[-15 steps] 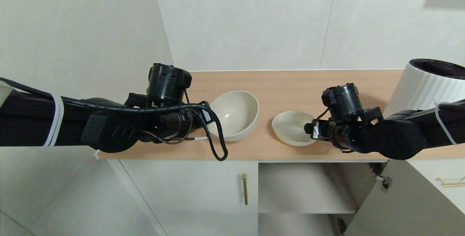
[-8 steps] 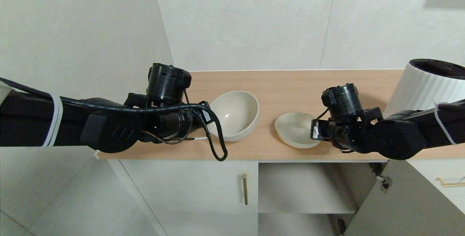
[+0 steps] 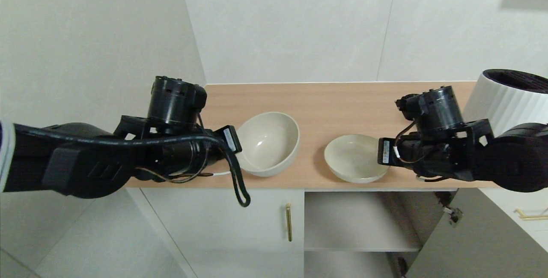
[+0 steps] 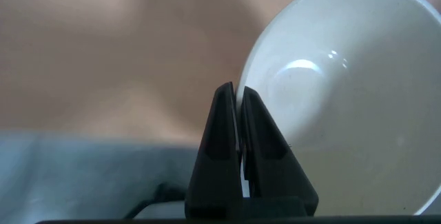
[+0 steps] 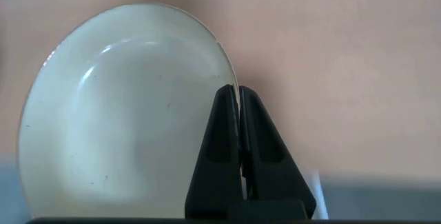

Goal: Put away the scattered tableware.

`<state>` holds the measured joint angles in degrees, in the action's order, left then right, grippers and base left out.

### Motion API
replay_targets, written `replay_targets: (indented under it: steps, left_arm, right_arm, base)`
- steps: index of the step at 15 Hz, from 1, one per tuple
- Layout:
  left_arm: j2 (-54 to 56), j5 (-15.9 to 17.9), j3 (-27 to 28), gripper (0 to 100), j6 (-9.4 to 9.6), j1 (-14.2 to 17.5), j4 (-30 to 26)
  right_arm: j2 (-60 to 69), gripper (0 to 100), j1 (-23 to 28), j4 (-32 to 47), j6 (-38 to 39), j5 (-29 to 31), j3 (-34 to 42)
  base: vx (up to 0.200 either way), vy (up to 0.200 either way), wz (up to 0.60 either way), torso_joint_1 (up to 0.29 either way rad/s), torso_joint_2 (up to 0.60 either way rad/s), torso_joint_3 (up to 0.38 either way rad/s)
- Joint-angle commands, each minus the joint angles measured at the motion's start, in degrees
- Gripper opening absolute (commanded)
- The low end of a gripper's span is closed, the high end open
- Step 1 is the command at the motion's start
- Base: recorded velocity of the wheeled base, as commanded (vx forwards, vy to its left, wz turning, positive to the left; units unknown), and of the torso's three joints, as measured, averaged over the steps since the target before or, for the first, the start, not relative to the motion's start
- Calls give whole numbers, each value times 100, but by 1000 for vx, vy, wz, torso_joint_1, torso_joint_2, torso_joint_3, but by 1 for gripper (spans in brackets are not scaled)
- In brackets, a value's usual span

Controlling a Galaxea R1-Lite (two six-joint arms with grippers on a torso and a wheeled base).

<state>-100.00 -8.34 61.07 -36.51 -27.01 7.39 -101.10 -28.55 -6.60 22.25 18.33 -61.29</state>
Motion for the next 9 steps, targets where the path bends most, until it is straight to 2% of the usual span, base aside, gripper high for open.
replay_targets:
  steps: [1, 3, 4, 6, 7, 9]
  left_arm:
    - [851, 8, -632, 0, 267, -6, 26]
    - [1422, 166, -931, 0, 285, -102, 26]
    - [1712, 333, -1107, 0, 302, -111, 17]
    - [2195, 816, -1361, 0, 496, -120, 26]
    - [2318, 939, -1414, 0, 505, -120, 26]
    - [2345, 939, -1423, 0, 540, -111, 35]
  right_arm:
    - [1162, 0, -10, 624, -10, -471, 241]
    - [1663, 0, -19, 1073, 16, -585, 381]
    - [1883, 0, -28, 1169, 16, -673, 566]
    - [2243, 0, -63, 1178, -1, -937, 847]
    - [2349, 0, -63, 1178, -1, -1025, 935]
    - [2375, 0, -63, 1108, -10, -1025, 1155]
  base:
    - [0, 0, 0, 0, 0, 0]
    - [0, 0, 0, 0, 0, 0]
    - [0, 0, 0, 0, 0, 0]
    - [0, 0, 0, 0, 0, 0]
    - [0, 0, 0, 0, 0, 0]
    - [0, 0, 0, 0, 0, 0]
